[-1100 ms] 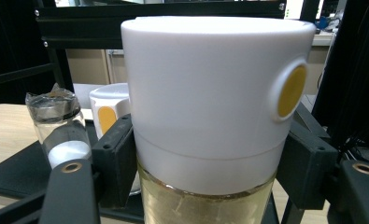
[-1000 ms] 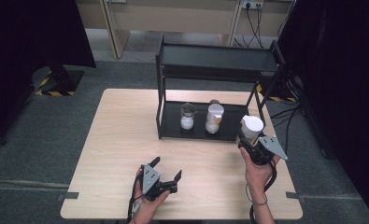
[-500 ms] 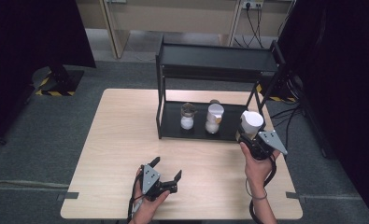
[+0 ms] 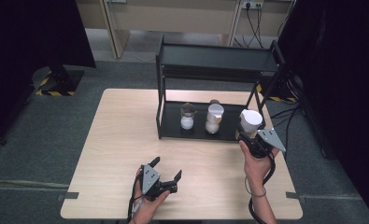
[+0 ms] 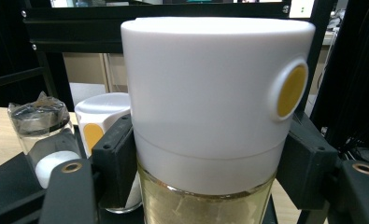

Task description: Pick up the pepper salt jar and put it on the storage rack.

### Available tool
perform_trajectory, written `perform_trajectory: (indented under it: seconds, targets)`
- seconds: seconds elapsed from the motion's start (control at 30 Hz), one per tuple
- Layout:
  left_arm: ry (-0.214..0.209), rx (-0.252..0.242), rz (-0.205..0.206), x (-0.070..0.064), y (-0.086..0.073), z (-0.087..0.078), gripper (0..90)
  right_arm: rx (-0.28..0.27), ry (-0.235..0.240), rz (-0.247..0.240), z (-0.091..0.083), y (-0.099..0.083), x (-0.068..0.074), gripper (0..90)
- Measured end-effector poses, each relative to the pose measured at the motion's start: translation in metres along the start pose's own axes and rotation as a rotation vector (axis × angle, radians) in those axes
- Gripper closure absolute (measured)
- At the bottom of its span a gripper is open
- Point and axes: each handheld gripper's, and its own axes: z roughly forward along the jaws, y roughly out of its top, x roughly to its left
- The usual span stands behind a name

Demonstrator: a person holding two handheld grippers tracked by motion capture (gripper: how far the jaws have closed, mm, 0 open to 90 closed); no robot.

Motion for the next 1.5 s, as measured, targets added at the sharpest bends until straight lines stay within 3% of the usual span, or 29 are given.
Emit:
perform_trajectory:
  seconds: [1.5]
  targets:
    - [-0.002,0.0,-0.003,0.0,0.0,0.0,4.2,0.074,-0.039,0.014,0.054,-0.005,-0.005,30.9]
